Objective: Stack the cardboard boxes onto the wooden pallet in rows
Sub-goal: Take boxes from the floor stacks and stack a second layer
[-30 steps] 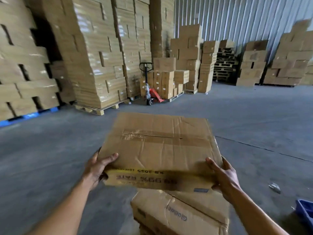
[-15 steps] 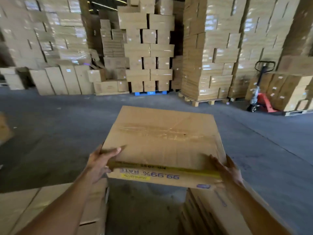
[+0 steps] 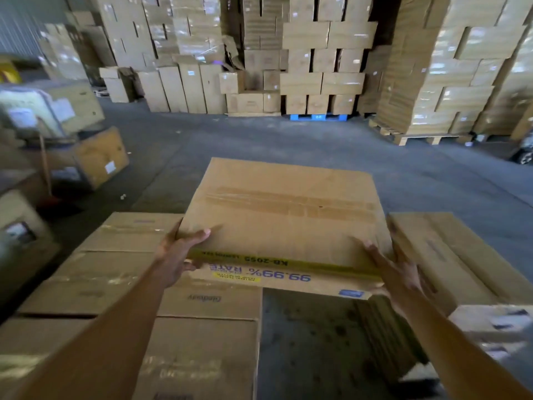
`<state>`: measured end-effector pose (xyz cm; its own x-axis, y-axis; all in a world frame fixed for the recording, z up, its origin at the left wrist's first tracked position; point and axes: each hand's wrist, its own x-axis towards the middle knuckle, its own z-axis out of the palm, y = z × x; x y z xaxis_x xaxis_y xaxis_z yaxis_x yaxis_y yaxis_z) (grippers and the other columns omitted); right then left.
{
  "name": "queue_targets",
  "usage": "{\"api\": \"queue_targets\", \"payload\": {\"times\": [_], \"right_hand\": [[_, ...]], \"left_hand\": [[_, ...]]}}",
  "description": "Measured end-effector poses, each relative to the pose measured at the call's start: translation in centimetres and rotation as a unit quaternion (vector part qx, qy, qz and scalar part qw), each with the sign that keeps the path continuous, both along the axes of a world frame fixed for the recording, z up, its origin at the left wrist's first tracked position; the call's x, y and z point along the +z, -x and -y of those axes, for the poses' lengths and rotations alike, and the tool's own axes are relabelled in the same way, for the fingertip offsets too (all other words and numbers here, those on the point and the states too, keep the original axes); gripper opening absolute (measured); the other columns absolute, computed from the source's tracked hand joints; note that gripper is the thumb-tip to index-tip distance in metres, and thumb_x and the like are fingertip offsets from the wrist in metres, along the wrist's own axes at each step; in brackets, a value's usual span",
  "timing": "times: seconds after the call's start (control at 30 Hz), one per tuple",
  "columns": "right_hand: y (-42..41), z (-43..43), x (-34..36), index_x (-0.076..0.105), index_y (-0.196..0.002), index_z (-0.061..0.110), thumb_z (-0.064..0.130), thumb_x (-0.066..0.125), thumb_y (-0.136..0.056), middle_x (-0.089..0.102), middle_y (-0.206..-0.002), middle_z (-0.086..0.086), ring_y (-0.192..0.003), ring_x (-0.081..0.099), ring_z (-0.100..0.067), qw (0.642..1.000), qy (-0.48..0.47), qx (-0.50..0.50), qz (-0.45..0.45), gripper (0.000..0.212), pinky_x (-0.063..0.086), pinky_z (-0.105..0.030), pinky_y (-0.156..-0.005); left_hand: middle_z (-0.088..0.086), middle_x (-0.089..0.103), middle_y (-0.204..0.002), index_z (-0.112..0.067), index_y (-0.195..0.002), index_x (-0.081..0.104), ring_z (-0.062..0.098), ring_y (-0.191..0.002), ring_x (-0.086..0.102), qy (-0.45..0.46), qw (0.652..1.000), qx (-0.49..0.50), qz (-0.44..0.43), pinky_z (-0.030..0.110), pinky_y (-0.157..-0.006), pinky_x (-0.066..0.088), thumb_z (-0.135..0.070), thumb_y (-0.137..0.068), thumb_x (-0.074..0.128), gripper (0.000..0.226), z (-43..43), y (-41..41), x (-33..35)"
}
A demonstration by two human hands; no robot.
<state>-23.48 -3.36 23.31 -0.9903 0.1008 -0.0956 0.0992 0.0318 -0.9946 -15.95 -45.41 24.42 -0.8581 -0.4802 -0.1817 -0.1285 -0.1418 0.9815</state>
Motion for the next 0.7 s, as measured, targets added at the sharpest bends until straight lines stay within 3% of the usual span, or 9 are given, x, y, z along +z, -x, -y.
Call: {"api": "queue_targets", "payload": {"times": [0.13, 0.2, 0.23, 0.3, 0.4, 0.5, 0.57, 0.7], "right_hand": [[-9.6, 5.1, -1.5, 0.054, -0.134, 0.028, 0.043, 0.076, -0.084, 0.061, -0.106, 0.013, -0.103, 0.067, -0.027, 0.999, -0.014, 0.006, 0.044, 0.057, 0.059, -0.056, -0.084], [-12.9, 7.2, -1.9, 0.05, -0.14, 0.028, 0.048, 0.075, -0.084, 0.061, -0.115, 0.007, -0.108, 0.066, -0.031, 0.997, -0.032, 0.012, 0.069, 0.064, 0.062, -0.05, -0.071], [-14.1, 8.2, -2.1, 0.049, -0.141, 0.029, 0.049, 0.074, -0.084, 0.061, -0.119, 0.004, -0.108, 0.066, -0.031, 0.996, -0.039, 0.019, 0.08, 0.066, 0.062, -0.047, -0.067], [-15.6, 10.0, -2.4, 0.051, -0.138, 0.031, 0.049, 0.074, -0.084, 0.06, -0.116, 0.005, -0.106, 0.065, -0.03, 0.995, -0.041, 0.034, 0.084, 0.062, 0.062, -0.052, -0.076], [-16.5, 12.8, -3.0, 0.056, -0.119, 0.036, 0.038, 0.075, -0.087, 0.058, -0.109, 0.016, -0.094, 0.062, -0.014, 0.995, -0.038, 0.071, 0.055, 0.037, 0.057, -0.051, -0.089], [-17.3, 15.9, -3.5, 0.054, -0.126, 0.034, 0.038, 0.077, -0.085, 0.055, -0.107, 0.02, -0.103, 0.063, -0.02, 0.992, -0.053, 0.101, 0.048, 0.047, 0.055, -0.052, -0.093], [-18.5, 18.2, -4.2, 0.052, -0.128, 0.034, 0.045, 0.077, -0.083, 0.056, -0.108, 0.015, -0.112, 0.062, -0.031, 0.992, -0.037, 0.109, 0.054, 0.053, 0.055, -0.06, -0.09], [-21.1, 23.7, -5.8, 0.045, -0.143, 0.034, 0.05, 0.076, -0.081, 0.054, -0.103, 0.019, -0.098, 0.065, -0.023, 0.992, -0.048, 0.095, 0.074, 0.072, 0.061, -0.056, -0.076]], "left_hand": [[0.007, 0.054, -0.135, -0.028, -0.142, 0.049, 0.037, -0.119, 0.055, -0.006, 0.999, 0.013, 0.047, 0.06, -0.077, 0.059, -0.033, -0.064, 0.087, 0.087, 4.8, -10.8, -1.2], [0.009, 0.051, -0.139, -0.028, -0.145, 0.046, 0.038, -0.12, 0.054, -0.009, 0.998, 0.01, 0.063, 0.053, -0.072, 0.061, -0.031, -0.069, 0.085, 0.085, 6.8, -15.0, -1.0], [0.01, 0.05, -0.138, -0.027, -0.145, 0.046, 0.038, -0.119, 0.055, -0.012, 0.998, 0.006, 0.065, 0.05, -0.067, 0.061, -0.029, -0.072, 0.084, 0.082, 7.8, -16.7, -1.0], [0.009, 0.051, -0.135, -0.027, -0.143, 0.046, 0.037, -0.115, 0.057, -0.014, 0.998, 0.007, 0.064, 0.046, -0.06, 0.06, -0.028, -0.074, 0.083, 0.078, 9.4, -19.7, -0.9], [0.004, 0.056, -0.126, -0.031, -0.142, 0.045, 0.03, -0.106, 0.06, -0.028, 0.996, 0.058, 0.056, 0.048, -0.061, 0.06, -0.031, -0.063, 0.087, 0.09, 11.3, -23.2, -0.9], [0.001, 0.058, -0.119, -0.036, -0.129, 0.052, 0.031, -0.106, 0.062, -0.03, 0.993, 0.093, 0.059, 0.052, -0.069, 0.061, -0.037, -0.053, 0.09, 0.084, 13.2, -26.5, -1.5], [-0.002, 0.058, -0.113, -0.036, -0.136, 0.048, 0.031, -0.105, 0.063, -0.018, 0.991, 0.112, 0.064, 0.053, -0.073, 0.061, -0.04, -0.054, 0.088, 0.091, 15.1, -28.2, -1.9], [-0.001, 0.06, -0.114, -0.035, -0.145, 0.044, 0.032, -0.104, 0.065, 0.002, 0.989, 0.117, 0.091, 0.052, -0.077, 0.061, -0.04, -0.06, 0.085, 0.095, 20.2, -30.0, -3.3]]}}
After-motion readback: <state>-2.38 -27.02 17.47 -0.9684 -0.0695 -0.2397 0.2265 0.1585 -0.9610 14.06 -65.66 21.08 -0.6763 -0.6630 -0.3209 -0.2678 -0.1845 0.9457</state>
